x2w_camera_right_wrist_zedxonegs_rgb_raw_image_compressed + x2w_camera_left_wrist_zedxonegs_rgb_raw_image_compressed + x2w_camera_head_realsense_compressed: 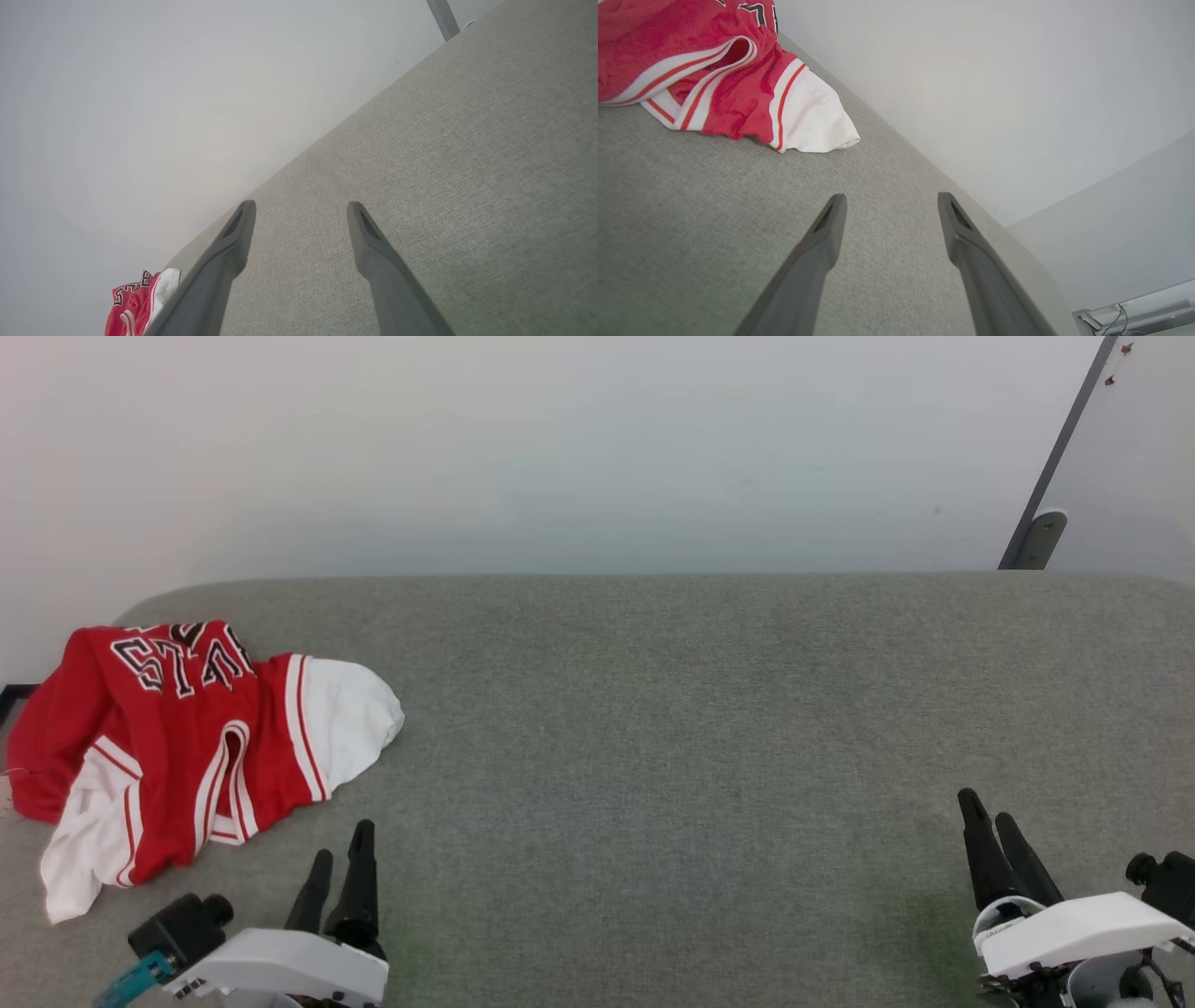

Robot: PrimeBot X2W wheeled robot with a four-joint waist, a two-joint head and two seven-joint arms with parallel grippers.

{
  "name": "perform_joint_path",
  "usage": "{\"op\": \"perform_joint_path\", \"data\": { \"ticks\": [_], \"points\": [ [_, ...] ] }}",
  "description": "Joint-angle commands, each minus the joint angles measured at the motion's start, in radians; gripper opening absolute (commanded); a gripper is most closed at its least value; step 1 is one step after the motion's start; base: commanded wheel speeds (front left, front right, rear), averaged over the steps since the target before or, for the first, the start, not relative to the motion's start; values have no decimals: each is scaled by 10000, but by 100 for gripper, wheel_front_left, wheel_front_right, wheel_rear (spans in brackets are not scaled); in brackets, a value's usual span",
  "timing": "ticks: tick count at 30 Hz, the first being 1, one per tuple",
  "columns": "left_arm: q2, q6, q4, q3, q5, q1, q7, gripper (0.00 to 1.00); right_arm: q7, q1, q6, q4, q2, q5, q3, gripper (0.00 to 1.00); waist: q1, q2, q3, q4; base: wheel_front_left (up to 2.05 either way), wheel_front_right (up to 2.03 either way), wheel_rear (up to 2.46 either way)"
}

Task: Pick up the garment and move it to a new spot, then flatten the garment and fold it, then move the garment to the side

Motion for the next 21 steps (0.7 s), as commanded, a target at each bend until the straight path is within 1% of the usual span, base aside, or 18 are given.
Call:
{"op": "perform_joint_path", "data": {
  "ticks": [1,21],
  "points": [
    [131,30,-92,-19,442,-221,-110,100,-122,-318,-4,-78,-123,-350,59,100,0,0,-3,-4,0,0,0],
    [155,-173,-26,146,2791,-252,-668,100,-643,-489,-6,-62,-391,-2307,206,100,0,0,-5,5,0,0,0]
  ]
}}
